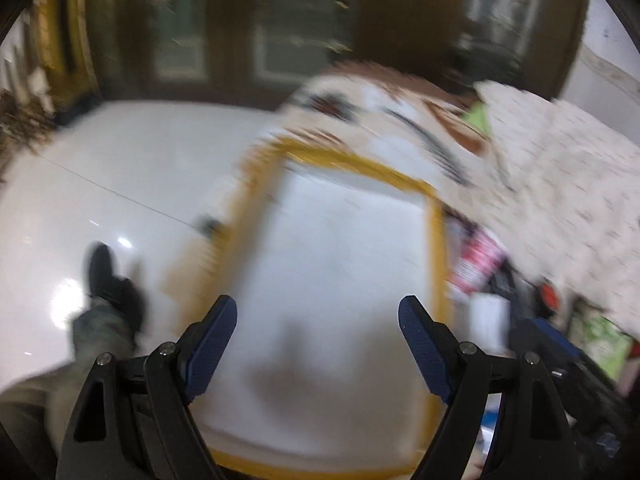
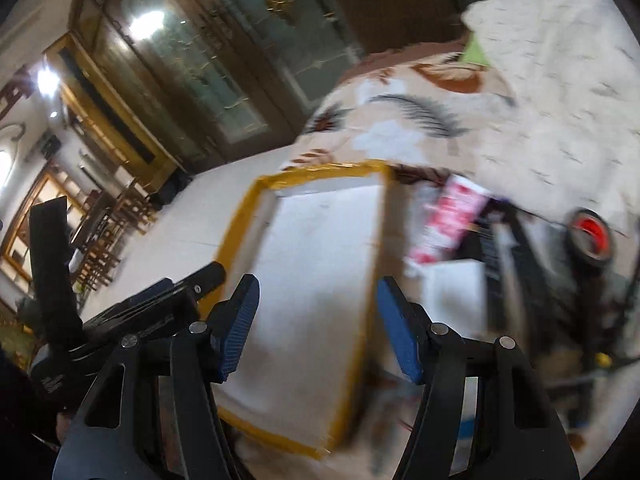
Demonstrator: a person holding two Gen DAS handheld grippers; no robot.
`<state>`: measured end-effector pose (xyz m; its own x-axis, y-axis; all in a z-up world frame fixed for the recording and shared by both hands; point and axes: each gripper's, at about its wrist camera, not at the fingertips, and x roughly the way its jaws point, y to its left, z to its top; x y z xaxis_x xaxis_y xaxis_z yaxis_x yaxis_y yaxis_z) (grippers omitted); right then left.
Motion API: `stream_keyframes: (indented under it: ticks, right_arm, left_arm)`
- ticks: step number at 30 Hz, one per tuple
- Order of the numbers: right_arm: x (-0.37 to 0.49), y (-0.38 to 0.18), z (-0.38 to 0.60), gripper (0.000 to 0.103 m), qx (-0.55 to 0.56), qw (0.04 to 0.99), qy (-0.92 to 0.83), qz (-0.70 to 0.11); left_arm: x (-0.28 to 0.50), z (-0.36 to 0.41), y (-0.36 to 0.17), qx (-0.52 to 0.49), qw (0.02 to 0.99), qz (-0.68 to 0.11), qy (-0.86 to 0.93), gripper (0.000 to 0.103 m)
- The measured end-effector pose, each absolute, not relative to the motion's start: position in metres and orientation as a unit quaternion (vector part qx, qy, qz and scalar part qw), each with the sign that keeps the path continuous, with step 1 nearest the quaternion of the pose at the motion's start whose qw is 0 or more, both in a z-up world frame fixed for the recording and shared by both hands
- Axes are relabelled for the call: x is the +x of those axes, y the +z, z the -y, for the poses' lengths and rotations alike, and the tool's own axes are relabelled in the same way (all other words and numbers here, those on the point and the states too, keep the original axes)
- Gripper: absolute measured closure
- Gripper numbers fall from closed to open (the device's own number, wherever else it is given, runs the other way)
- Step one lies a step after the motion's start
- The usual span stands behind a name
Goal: Organize objects
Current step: 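Move both tools over the cluttered bedspread beside the yellow-edged tray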
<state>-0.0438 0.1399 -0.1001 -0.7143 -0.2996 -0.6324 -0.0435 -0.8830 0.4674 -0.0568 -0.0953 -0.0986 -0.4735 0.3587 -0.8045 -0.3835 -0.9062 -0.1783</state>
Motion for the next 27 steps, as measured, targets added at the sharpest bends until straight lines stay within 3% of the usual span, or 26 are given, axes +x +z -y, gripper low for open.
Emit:
stream_keyframes:
  ticks: [11,19,27]
  right_arm:
    - [0.007,-0.137,-0.222,0.041,0.422,-0.031,-0.872,0.246]
    - [0.038,-0.155,-0.251,0.041,0.439,-0.05,-0.86,0.256]
    - [0.03,-0.164,-0.283,0.041,0.453,-0.044,-0.847,0.273]
  left_arm:
    - [0.012,0.027,-0.11,-0.5,0.318,-0.093,0.8,0.02]
    - [0.035,-0.004,-0.118,-0.51,0.391,-0.139,0.754,0.021]
    - [0.079,-0.03,-0.145,-0.486,0.469,-0.249,0.694,0.024]
